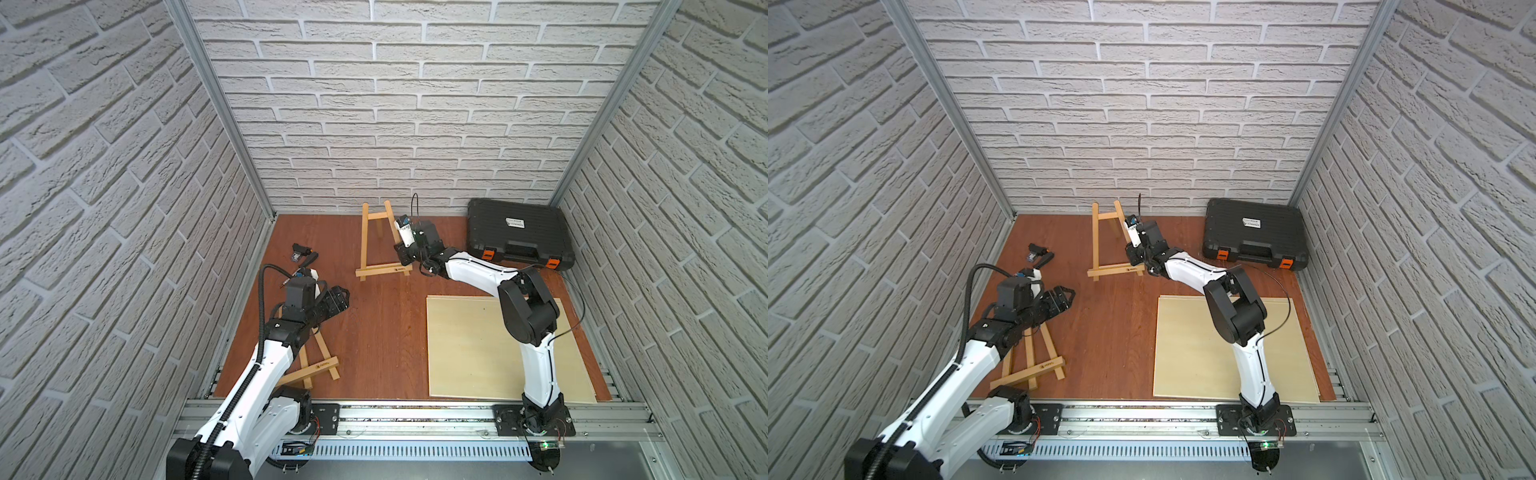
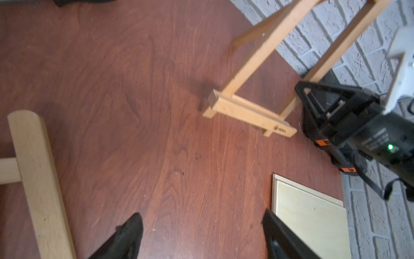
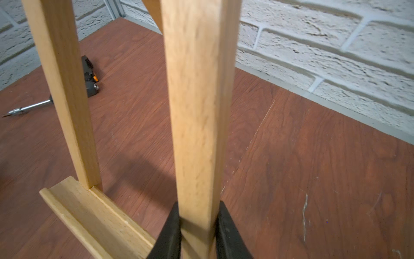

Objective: Disassemble the easel
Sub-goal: Pick up the easel at the center of the board, then fold up the easel.

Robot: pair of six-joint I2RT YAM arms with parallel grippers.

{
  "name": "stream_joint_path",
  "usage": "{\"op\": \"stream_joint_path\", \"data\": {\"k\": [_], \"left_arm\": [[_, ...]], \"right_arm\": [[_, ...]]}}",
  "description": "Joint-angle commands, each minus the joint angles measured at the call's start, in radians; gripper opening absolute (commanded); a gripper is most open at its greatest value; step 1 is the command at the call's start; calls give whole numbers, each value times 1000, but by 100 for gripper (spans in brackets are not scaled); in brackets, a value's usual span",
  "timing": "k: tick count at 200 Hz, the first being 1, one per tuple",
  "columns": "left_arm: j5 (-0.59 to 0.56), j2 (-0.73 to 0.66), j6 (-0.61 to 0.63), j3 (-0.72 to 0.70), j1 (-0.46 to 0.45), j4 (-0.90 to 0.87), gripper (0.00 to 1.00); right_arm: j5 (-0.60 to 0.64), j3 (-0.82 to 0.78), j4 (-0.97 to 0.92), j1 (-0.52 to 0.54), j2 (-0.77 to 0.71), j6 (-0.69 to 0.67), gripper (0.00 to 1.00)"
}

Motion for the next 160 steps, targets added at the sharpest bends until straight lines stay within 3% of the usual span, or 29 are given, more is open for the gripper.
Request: {"op": "stream_joint_path", "data": {"k": [1, 43, 103, 160], "left_arm": [[72, 30, 36, 33, 61, 71, 84], [184, 155, 50, 68, 164, 190, 84], [325, 456, 95, 233, 180, 338, 84], [444, 663, 7, 371, 181, 518, 83]], "right_arm": [[-60, -55, 66, 8, -140, 10, 6], [-126, -164, 52, 17, -260, 36, 6], [-212, -239, 29, 61, -392, 57, 6], [-253, -249, 19, 113, -445, 74, 6]]}}
